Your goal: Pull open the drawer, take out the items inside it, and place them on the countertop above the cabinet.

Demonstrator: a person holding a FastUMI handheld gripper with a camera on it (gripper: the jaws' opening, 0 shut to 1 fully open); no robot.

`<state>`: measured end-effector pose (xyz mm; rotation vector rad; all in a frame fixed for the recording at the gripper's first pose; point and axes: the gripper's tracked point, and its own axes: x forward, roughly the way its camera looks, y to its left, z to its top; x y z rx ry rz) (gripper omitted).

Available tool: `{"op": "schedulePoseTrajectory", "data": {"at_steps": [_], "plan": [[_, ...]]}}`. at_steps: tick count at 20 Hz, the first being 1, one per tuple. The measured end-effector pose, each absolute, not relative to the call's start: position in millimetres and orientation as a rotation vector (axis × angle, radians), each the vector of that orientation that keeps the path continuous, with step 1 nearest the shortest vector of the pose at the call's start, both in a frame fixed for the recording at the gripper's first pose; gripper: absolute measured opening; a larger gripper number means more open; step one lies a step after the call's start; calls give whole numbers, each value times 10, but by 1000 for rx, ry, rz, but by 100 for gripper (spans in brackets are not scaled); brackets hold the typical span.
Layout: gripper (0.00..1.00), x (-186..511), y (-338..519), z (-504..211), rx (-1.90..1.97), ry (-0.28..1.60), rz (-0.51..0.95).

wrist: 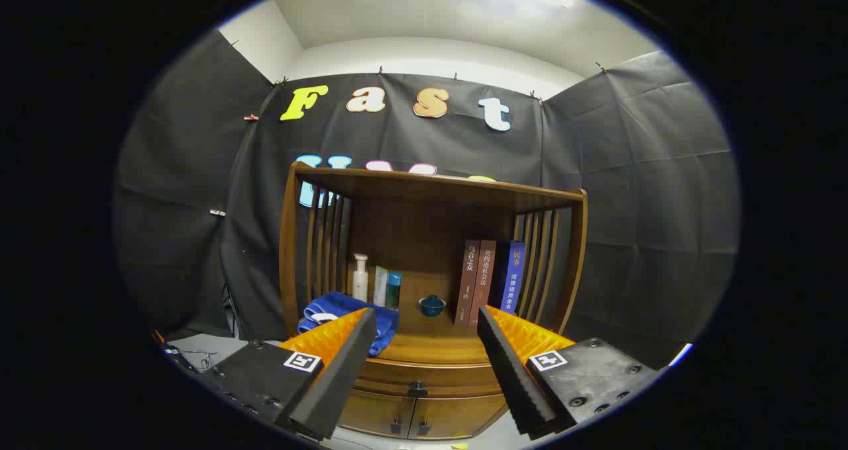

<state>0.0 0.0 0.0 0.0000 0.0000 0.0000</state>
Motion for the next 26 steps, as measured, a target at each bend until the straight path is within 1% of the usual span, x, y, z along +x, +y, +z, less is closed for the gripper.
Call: {"op": "schedulePoseTrajectory", "data": {"at_steps": [10,13,23,26], "plan": [[98,30,-68,75,9,-17,-19],[98,45,-32,106,17,-27,1],[98,112,-117,-8,42,-12,-10],[98,179,-106,-156,40,8,-8]]}}
